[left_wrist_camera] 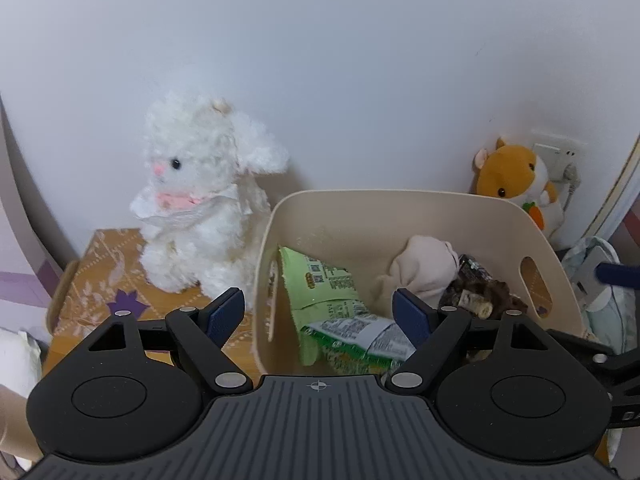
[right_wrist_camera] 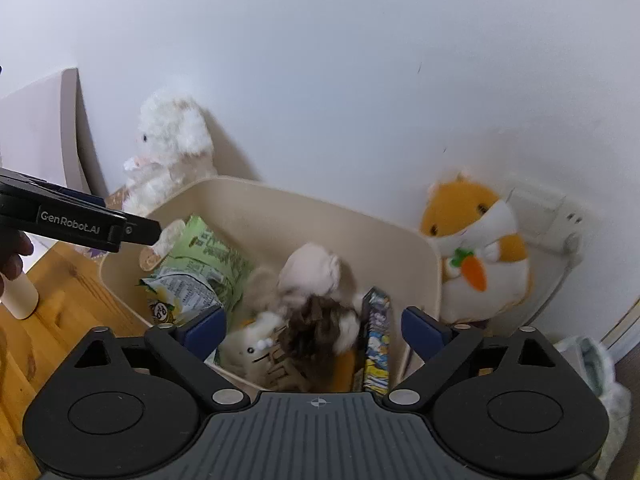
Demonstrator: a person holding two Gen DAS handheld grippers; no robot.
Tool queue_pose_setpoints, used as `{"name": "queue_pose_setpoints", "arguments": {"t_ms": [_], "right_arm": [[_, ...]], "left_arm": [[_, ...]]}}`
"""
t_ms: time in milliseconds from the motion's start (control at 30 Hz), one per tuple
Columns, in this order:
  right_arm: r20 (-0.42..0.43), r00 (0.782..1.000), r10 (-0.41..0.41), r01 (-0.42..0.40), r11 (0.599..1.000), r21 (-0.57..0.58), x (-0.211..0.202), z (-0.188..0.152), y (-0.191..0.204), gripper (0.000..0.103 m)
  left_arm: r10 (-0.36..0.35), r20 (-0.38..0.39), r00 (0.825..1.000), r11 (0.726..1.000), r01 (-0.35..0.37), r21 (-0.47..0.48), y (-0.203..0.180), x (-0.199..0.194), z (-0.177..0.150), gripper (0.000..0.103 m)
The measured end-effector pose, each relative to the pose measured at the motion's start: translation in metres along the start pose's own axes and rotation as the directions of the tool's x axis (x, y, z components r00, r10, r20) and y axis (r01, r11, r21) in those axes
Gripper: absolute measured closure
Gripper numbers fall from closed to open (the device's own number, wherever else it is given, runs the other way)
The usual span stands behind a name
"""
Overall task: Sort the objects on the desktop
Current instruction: 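Carry the sock and brown cloth into the beige basket and open both tools, then grasp the brown claw clip with the left tool while the right grasps the black box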
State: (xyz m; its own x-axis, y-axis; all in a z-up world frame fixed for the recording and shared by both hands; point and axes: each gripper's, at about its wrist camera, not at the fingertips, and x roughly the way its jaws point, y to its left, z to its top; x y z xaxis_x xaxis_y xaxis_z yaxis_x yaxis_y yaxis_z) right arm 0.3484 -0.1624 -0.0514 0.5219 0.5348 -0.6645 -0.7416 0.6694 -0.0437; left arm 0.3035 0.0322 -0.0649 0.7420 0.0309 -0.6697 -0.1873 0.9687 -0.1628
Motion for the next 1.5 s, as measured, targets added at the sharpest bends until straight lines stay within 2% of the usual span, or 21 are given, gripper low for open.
{"name": "queue_pose_setpoints", "arguments": {"t_ms": [100,367,667,833,933,1067,1300,1500], "right_arm": [[0.033,0.999,-0.013,0.015,0.999,-0.039,-0.020,-0.012,0.006,0.000],[-0.010,0.999,-0.040,0.039,0.998,-0.038,-0.048,-0.049,0.010,0.000],[-0.087,0.994,0.069,-0.060,0.994,0.095,-0.057,-0.105,0.017,0.000],[-0.125,0.985,0.116,-0.107,0.991,0.075,-0.053,-0.128,0.034,0.000],[-0.147,0.980,0.136,-0.137,0.991,0.010,-0.047,-0.135,0.046,0.000],[-0.176,0.975,0.136,-0.149,0.987,-0.062,-0.038,-0.142,0.059,0.000],[-0.227,0.964,0.137,-0.163,0.981,-0.102,-0.017,-0.146,0.065,0.005],[-0.246,0.959,0.138,-0.171,0.978,-0.119,-0.005,-0.146,0.063,0.010]], "left_arm": [[-0.007,-0.004,1.000,1.000,0.007,-0.002,0.006,-0.013,-0.010,0.020],[0.019,-0.064,0.998,1.000,-0.018,0.013,0.023,-0.036,-0.051,0.019],[0.043,-0.180,0.983,0.997,-0.033,0.063,0.035,-0.041,-0.108,0.019],[0.034,-0.250,0.968,0.995,-0.011,0.094,0.035,-0.041,-0.140,0.019],[0.006,-0.290,0.957,0.993,0.029,0.115,0.033,-0.039,-0.155,0.019],[0.007,-0.318,0.948,0.985,0.049,0.166,0.028,-0.035,-0.168,0.019],[0.015,-0.371,0.929,0.967,0.082,0.243,0.020,-0.018,-0.183,0.019],[-0.005,-0.380,0.925,0.957,0.115,0.267,0.018,-0.008,-0.188,0.018]]}}
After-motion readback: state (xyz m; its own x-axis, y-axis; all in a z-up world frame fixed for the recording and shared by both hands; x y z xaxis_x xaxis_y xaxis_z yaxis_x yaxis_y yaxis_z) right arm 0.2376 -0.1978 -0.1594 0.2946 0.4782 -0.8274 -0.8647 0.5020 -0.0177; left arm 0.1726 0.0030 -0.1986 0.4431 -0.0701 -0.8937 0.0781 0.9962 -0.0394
